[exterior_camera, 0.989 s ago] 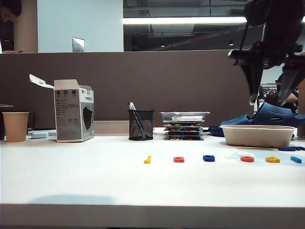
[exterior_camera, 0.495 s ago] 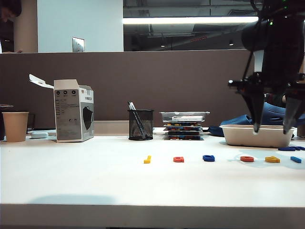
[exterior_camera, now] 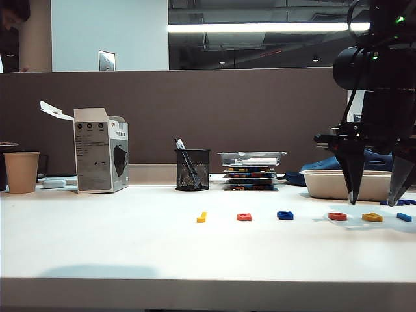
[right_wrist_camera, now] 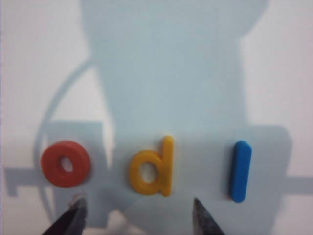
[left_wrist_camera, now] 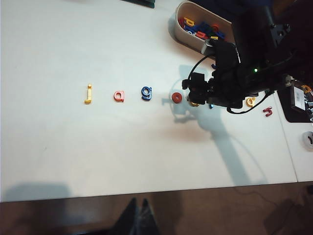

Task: Select the appropriate letters from the row of letter magnets placed on the table to arrange into the word "dog".

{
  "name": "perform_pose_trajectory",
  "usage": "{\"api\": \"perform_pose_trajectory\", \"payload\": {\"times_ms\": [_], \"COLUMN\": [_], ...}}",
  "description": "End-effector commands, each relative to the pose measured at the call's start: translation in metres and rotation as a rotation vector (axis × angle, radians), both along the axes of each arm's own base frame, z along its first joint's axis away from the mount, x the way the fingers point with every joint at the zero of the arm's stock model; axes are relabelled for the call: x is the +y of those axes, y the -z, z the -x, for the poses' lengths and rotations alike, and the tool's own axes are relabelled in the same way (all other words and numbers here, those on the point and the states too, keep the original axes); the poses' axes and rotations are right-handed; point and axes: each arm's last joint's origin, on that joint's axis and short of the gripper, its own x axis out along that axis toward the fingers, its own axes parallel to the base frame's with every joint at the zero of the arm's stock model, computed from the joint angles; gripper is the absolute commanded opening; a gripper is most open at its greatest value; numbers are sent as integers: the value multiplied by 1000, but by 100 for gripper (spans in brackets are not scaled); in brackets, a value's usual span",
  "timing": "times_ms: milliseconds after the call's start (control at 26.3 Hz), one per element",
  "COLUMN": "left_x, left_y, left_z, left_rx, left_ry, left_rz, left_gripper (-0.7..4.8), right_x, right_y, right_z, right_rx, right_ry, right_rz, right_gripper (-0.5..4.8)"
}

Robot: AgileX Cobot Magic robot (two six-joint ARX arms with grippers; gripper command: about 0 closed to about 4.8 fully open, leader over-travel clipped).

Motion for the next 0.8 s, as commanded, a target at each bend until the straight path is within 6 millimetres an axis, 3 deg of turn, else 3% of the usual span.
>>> {"api": "perform_pose_trajectory", "payload": {"times_ms": [38, 799], "left_x": [1, 1], "left_y": [-1, -1], "left_z": [0, 0], "left_rx": [-9, -9], "left_ry": [-4, -4], "left_rz": [4, 4], "left_gripper": [-5, -5], "right_x": [1, -9], "right_y": [-4, 12], "right_z": [-4, -5], "right_rx": [-47, -28], "right_ry": [3, 31], "right_rz": [-5, -13], "right_gripper": [273, 270]}}
